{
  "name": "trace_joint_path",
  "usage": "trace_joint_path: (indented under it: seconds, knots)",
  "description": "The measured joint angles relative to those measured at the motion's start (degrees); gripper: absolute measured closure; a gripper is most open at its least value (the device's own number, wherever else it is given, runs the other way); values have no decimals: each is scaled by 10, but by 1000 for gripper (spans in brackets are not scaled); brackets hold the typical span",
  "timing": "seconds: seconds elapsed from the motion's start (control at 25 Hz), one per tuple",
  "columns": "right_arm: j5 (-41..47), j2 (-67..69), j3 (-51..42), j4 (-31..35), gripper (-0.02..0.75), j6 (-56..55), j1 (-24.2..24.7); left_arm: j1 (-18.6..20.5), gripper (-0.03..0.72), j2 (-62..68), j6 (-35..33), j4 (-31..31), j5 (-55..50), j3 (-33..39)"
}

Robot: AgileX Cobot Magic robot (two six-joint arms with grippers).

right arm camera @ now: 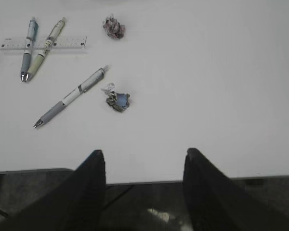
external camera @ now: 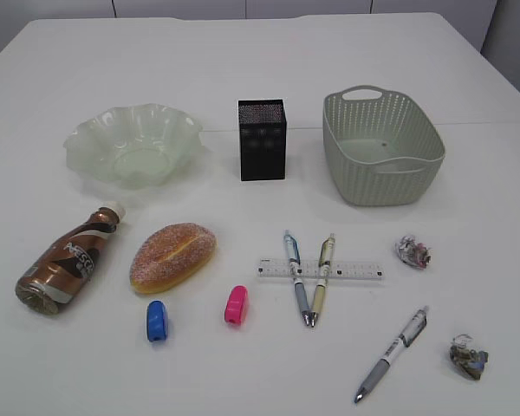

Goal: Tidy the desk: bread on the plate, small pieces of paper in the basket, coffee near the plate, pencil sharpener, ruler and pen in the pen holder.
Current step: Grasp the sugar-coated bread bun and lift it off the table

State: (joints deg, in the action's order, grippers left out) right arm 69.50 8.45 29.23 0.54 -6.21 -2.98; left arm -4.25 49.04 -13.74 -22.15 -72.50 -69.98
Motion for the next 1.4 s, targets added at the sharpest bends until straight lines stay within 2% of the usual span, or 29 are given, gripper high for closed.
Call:
trace_joint_path:
  seconds: [0.24,0.48,0.6,0.96,1.16,1.4]
  knots:
    - [0,111,0,39,323,-17,0,-23,182,68,0,1,0,-44]
    - [4,259,57,84,323,-19,0,-82,170,181,0,55,0,-100]
    - [8,328,121,86,323,-19,0,-113,169,237,0,82,1,-125]
    - [15,528,280,86,323,-18,0,-171,148,373,25,126,7,-152]
    - [15,590,310,85,323,-9,0,-195,92,459,38,151,10,-190]
    - [14,628,310,78,323,5,0,-209,85,545,45,165,15,-233]
